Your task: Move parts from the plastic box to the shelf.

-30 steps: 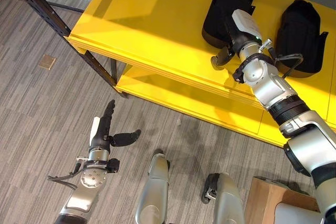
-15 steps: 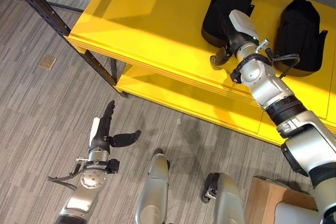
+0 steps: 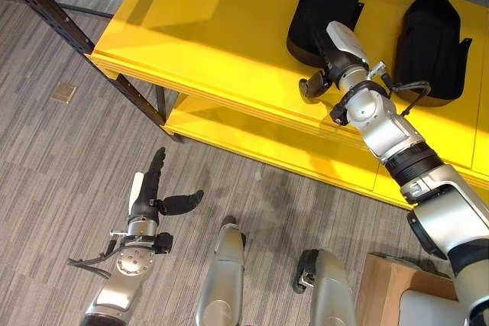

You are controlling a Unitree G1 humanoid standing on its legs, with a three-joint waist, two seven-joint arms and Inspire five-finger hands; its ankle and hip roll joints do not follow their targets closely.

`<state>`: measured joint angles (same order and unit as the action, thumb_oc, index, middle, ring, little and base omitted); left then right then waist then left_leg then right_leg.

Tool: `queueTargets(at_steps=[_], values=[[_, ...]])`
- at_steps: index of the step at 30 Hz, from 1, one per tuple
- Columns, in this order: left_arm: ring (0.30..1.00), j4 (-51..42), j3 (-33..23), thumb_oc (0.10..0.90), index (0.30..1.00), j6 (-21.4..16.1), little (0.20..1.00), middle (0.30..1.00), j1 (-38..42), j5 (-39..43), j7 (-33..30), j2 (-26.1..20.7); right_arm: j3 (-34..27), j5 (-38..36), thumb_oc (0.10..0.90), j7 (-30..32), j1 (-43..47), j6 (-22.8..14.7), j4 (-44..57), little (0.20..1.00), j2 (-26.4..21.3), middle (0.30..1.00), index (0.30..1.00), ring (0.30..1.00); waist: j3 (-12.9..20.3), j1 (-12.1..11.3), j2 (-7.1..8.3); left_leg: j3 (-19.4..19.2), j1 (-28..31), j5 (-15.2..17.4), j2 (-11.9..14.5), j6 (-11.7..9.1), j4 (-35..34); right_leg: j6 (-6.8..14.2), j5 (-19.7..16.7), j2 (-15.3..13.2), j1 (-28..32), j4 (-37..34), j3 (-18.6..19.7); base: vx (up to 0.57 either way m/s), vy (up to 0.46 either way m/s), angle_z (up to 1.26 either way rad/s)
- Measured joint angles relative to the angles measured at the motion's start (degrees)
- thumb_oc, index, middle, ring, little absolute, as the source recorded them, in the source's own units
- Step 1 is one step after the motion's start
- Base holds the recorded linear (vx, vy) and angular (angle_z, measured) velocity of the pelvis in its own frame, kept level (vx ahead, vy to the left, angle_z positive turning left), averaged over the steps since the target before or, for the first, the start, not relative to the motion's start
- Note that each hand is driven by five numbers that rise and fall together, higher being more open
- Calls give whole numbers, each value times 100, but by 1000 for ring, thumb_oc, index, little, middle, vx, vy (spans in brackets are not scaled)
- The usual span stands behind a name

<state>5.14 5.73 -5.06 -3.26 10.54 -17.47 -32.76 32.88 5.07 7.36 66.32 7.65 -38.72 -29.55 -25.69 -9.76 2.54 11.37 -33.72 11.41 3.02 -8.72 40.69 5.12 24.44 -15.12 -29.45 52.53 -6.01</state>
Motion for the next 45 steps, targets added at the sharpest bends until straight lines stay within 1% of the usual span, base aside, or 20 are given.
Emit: queueTargets(at_steps=[3,5,8,11,13,16,18,22,36,39,42,45], values=[[1000,0,-50,900,1000,1,1000,1000,8,8,13,0,-96,-342,900,19,-7,-2,-137,1000,89,1000,1000,1000,0,4,0,-1,6,-2,7,-3,-3,-4,-2,6,1,0,3,0,0,0],[1000,0,-66,900,1000,0,1000,1000,17,20,32,-1,-283,-670,900,88,22,-25,-318,1000,267,1000,1000,1000,1,2,1,-4,23,-3,10,-5,-6,-9,-5,11,11,1,6,0,0,0],[1000,4,-72,900,1000,0,1000,1000,27,32,59,-1,-262,-1267,900,39,211,-30,-478,1000,438,1000,1000,1000,2,-4,1,-5,29,-6,34,-9,-4,-17,-10,24,12,1,8,0,0,0],[1000,24,-72,900,1000,1,1000,1000,47,32,66,-3,-210,-1619,900,1,305,-62,-482,1000,640,1000,1000,1000,2,-14,2,-5,30,-6,40,-9,-1,-20,-12,29,12,1,9,0,0,0],[1000,35,-71,900,1000,3,1000,1000,103,32,87,-4,-201,-1917,900,-70,355,-115,-499,1000,829,1000,1000,1000,3,-62,4,-5,29,-7,44,-11,0,-20,-12,36,12,1,8,0,0,0],[1000,51,-71,900,1000,3,1000,1000,179,32,151,-11,-178,-2224,900,-135,362,-182,-499,1000,894,1000,1000,1000,4,-149,6,-3,29,-8,47,-13,0,-23,-13,38,12,1,6,0,0,0],[1000,51,-71,900,1000,4,1000,1000,177,32,186,-23,-137,-2338,900,-205,381,-220,-499,1000,901,1000,1000,1000,7,-167,11,-1,26,-9,46,-15,2,-22,-14,38,14,1,3,0,0,0],[1000,53,-71,900,1000,6,1000,1000,165,32,193,-23,7,-2339,900,-315,397,-255,-495,1000,907,1000,1000,1000,10,-168,17,6,18,-10,44,-17,4,-22,-15,38,14,1,-4,0,0,0],[1000,53,-71,900,1000,9,1000,1000,165,38,203,-24,56,-2444,900,-466,439,-253,-484,1000,908,1000,1000,1000,22,-165,94,30,-8,-14,64,-25,11,-31,-21,57,7,-2,-33,0,0,0],[1000,53,-71,900,1000,9,1000,1000,166,40,204,-27,56,-2448,900,-547,440,-260,-484,1000,894,1000,1000,1000,28,-160,143,33,-8,-15,72,-27,9,-34,-23,65,5,-4,-36,0,0,0],[1000,55,-71,900,1000,12,1000,1000,166,39,208,-63,82,-2444,900,-640,441,-256,-434,1000,830,1000,1000,1000,24,-149,233,33,-11,-15,76,-27,10,-37,-24,69,2,-8,-36,0,0,0],[1000,55,-71,900,1000,21,1000,1000,169,38,223,-77,146,-2433,900,-739,441,-244,-368,1000,730,1000,1000,1000,24,-148,259,32,-19,-15,77,-26,11,-35,-31,70,1,-18,-36,0,0,0]])
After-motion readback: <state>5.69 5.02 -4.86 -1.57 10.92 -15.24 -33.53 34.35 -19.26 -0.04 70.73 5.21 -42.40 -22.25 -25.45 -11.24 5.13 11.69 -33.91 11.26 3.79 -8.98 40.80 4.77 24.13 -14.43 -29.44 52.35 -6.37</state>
